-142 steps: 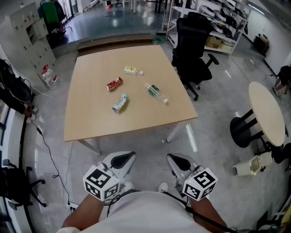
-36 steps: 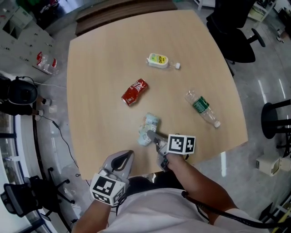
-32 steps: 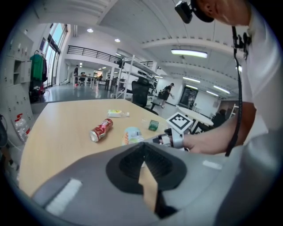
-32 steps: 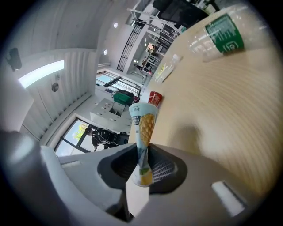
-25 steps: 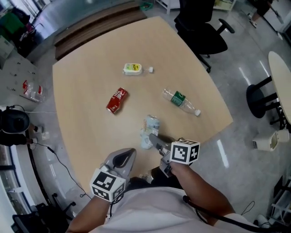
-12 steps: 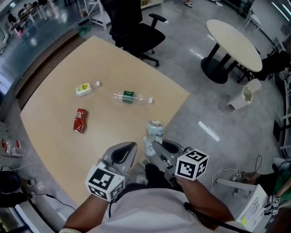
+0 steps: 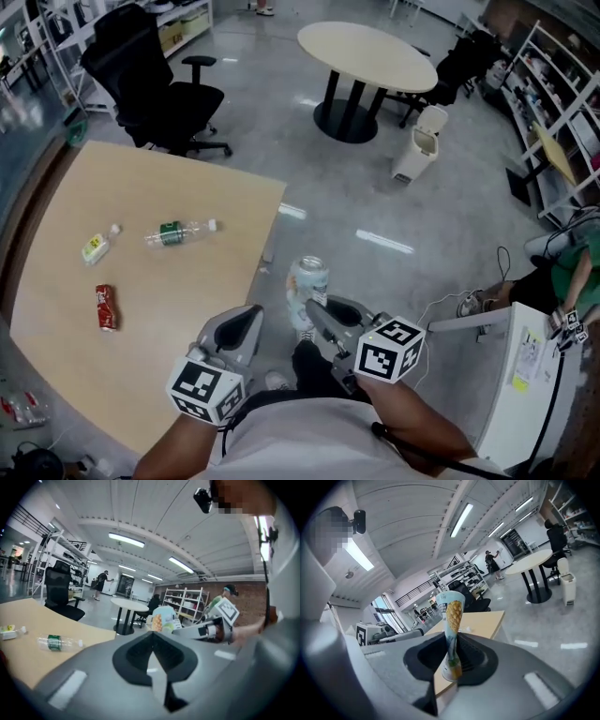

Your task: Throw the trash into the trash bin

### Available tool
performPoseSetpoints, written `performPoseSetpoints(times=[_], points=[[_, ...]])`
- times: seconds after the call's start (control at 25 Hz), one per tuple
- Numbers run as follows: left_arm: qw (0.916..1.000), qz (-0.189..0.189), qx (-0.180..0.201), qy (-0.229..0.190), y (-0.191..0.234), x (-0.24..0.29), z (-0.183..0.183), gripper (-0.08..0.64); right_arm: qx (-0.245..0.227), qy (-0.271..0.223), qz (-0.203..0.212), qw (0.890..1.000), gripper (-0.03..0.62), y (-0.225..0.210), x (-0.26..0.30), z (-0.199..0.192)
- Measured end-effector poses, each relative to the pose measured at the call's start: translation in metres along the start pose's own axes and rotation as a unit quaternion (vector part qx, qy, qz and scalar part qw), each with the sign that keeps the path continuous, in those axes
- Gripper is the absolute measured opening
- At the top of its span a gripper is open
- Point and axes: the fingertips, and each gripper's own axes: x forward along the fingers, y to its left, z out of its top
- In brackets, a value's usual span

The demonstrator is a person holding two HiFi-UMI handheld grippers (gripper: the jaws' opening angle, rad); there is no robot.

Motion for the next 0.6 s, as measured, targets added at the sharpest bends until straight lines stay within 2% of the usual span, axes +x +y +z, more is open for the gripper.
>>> performPoseSetpoints(times=[0.12,0.36,0.6], points=[[0.9997,-0.023,0.009,0.002,-0.016,0.014,0.003,0.008,0.001,-0.03,-0.025,0.999,0.061,-0.013,-0.029,0.008],[0.9966,-0.064,0.05,-0.008,-0.058,0.043,0.023,0.008,-0.001,-0.079,-0.077,0.994,0.061,-0.043,-0.094,0.025],[0.9938,-0.089,0.066,-0.013,-0.107,0.082,0.033,0.008,-0.016,-0.108,-0.101,0.989,0.061,-0.063,-0.154,0.042]])
